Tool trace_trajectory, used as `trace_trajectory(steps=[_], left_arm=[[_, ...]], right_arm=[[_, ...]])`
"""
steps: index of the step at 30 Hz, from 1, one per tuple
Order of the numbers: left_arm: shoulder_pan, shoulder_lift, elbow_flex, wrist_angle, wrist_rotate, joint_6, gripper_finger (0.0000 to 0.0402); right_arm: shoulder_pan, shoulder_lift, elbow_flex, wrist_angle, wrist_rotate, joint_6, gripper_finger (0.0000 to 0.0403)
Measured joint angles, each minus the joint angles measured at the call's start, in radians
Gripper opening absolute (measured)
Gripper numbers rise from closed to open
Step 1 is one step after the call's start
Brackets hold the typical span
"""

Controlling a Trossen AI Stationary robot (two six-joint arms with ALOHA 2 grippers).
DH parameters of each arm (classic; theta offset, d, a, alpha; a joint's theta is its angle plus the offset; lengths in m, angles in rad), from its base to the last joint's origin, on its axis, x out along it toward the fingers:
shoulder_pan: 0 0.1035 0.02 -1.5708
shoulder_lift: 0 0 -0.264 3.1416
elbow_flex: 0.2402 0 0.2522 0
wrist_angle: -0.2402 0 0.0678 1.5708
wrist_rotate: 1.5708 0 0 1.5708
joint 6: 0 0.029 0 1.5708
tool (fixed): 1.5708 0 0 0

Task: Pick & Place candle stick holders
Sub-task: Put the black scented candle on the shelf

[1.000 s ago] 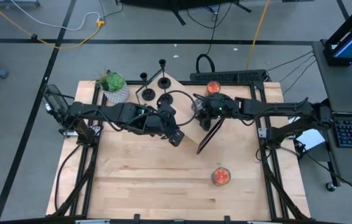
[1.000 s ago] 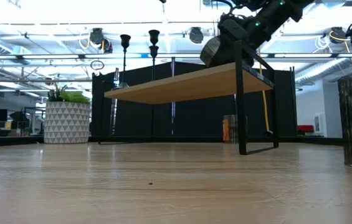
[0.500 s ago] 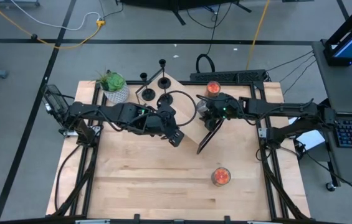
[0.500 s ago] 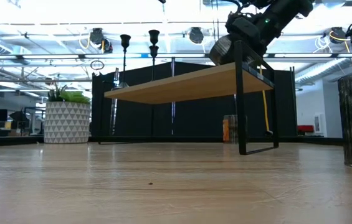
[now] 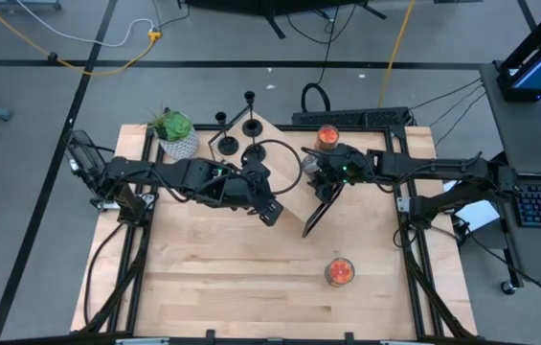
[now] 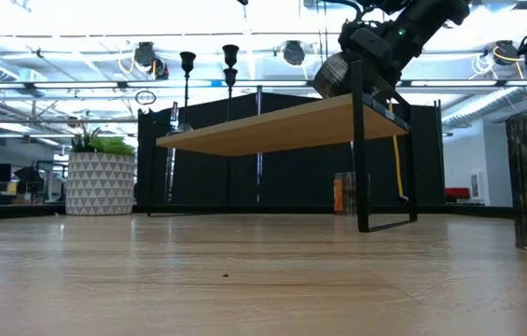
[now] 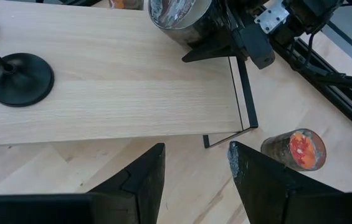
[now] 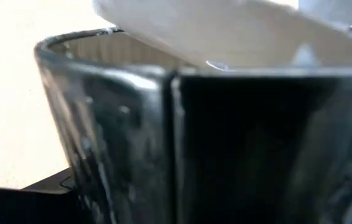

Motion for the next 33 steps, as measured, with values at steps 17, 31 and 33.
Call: trace_trajectory(steps=[17,31,33], left_arm=[[0.000,0.000,0.000,0.000,0.000,0.003,0.0184],[0.000,0.000,0.000,0.000,-0.014,0.011,0.0184],[0.000,0.000,0.000,0.000,-0.016,0.011,0.0184]], right_arm=[[0.000,0.000,0.001,-0.004,0.005,-0.023,0.0397],[0.000,-0.056,0.002,-0.035,0.008,-0.024,0.0399],[0.000,-0.068,0.002,-0.035,0.008,-0.024,0.0399]])
